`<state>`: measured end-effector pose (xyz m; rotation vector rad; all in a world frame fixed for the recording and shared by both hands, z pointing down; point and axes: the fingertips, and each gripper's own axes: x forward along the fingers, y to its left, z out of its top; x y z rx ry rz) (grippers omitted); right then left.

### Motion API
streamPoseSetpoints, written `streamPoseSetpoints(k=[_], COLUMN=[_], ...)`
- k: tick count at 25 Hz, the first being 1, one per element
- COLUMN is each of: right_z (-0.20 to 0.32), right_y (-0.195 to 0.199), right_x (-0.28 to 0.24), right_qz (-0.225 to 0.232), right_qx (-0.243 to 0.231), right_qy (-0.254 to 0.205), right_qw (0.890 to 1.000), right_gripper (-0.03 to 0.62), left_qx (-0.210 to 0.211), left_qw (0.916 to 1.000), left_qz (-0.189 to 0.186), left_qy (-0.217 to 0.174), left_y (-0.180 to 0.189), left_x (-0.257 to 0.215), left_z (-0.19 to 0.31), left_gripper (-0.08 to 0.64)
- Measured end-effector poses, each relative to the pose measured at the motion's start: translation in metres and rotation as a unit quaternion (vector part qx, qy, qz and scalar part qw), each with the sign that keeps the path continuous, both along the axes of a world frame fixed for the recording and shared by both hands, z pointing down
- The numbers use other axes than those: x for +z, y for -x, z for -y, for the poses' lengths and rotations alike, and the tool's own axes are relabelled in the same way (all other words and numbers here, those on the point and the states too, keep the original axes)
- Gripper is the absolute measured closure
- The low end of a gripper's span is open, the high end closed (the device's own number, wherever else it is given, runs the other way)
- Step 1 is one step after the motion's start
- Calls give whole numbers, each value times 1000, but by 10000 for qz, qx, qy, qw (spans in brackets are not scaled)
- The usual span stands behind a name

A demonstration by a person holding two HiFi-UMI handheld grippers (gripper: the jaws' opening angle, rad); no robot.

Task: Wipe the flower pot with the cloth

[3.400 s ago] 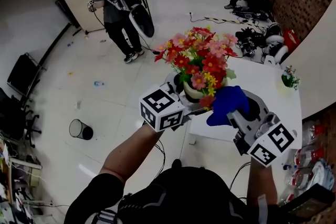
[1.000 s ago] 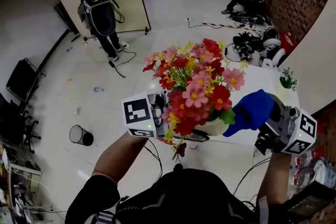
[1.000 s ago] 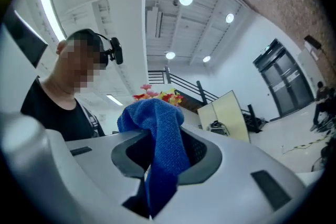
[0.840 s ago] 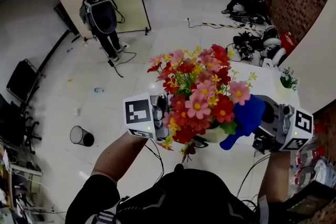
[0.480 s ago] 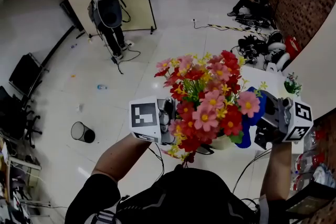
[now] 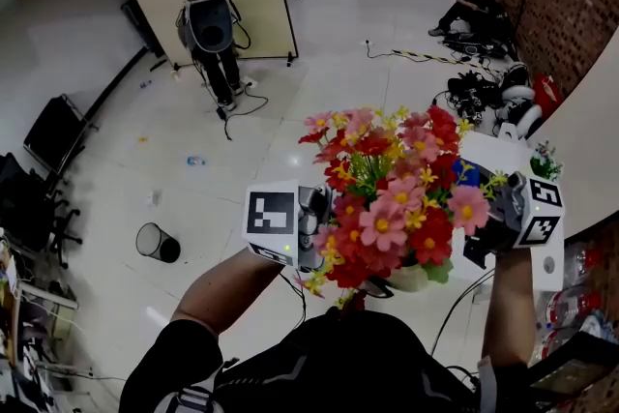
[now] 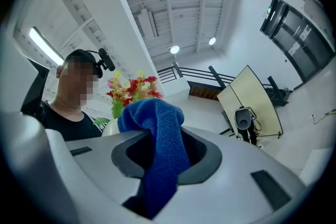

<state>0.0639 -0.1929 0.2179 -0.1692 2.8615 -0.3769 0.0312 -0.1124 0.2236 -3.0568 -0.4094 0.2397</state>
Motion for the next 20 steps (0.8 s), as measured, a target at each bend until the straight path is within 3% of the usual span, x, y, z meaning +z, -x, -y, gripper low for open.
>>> streamPoseSetpoints(k=[3, 10, 14, 20], right_z=[12, 9, -4, -17], right_y=[2, 20, 17, 9], right_x=[6, 7, 11, 6], right_qz=[-106, 15, 30, 93], right_qx=[65, -587, -757, -889], right_qy=[77, 206, 63, -25], right_qw=[9999, 9981, 9971, 9960], right_gripper=[495, 495, 495, 495], left_qx=[47, 144, -160, -418], left_qw=[10000, 9999, 9998, 9989], left_qz=[39, 25, 53, 172], left_qy=[-7, 52, -41, 143], left_y=[0, 1, 3, 18], left_x=[-4, -4, 6, 27], left_z=[-1, -4, 5, 28], left_gripper=[-15, -16, -15, -15])
